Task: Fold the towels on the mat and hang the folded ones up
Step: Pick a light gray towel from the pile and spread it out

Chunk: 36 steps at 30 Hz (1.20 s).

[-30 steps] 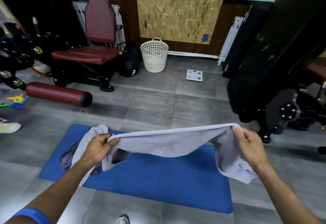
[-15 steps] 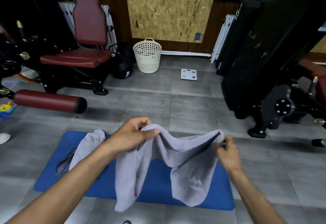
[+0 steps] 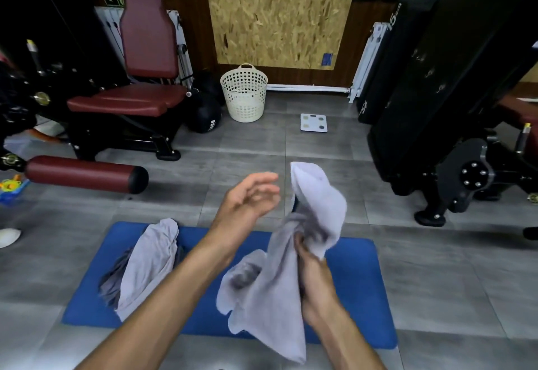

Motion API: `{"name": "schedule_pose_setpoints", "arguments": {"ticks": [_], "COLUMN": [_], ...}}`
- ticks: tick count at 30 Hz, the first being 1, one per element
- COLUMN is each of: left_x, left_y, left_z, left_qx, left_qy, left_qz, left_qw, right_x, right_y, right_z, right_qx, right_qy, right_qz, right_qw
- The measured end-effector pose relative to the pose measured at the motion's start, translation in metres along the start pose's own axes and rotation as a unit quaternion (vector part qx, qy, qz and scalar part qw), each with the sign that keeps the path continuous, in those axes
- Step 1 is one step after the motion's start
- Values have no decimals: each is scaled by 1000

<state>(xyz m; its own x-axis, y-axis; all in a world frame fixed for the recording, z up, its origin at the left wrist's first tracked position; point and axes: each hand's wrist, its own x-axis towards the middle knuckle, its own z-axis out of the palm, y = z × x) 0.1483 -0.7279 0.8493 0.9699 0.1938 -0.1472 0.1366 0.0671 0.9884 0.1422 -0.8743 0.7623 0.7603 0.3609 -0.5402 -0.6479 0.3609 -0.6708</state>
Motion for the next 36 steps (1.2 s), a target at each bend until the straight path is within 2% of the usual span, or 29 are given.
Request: {"name": "schedule_pose_setpoints", "arguments": {"ticks": [2,4,6,8,11,12,14,16,19,22,24,27,29,31,34,36], "left_x": [-15,-36,-55,-64,-56,-49,-37,-30,-27,-30,-32,-32,-27,-20,-8,-6], "left_y": [-31,-65,-90,-98,-95,-94,-90,-79,-57,-37,-26,-17,-14,-20,-40,-48], "left_z": [-22,-38,-40,-23,8,13,19,21,24,32,42,53,50,39,19,15], "left_qx": [66,125,208,264,167,138,119,79,-61,-153,-211,-270,-289,-245,-24,102], "left_qy": [-88,-219,-276,-233,-34,25,88,119,115,98,95,102,115,130,141,70], "left_qz": [-1,-49,-95,-80,-45,-40,-28,-53,-75,-83,-93,-93,-79,-82,-85,-28], "left_qw": [994,966,934,932,984,989,989,988,989,980,968,953,947,957,986,992], "right_x": [-2,3,11,20,18,15,8,7,-8,-20,-17,-5,-1,-5,-16,-21], "right_y": [-30,-58,-79,-84,-86,-88,-93,-89,-62,-16,8,23,21,9,-22,-45], "right_z": [13,19,26,36,53,60,66,56,24,-10,-28,-54,-74,-86,-85,-74], "right_qx": [78,97,108,91,49,47,19,-69,-141,-190,-246,-358,-373,-364,-361,-400], "right_qy": [-37,-34,-22,-11,-32,-61,-111,-112,-76,-62,23,143,193,196,130,73], "right_qz": [2,-14,-10,35,46,44,21,-31,-111,-120,-163,-262,-256,-235,-228,-240], "right_qw": [996,995,994,995,997,996,993,991,981,972,955,885,871,880,895,881]}}
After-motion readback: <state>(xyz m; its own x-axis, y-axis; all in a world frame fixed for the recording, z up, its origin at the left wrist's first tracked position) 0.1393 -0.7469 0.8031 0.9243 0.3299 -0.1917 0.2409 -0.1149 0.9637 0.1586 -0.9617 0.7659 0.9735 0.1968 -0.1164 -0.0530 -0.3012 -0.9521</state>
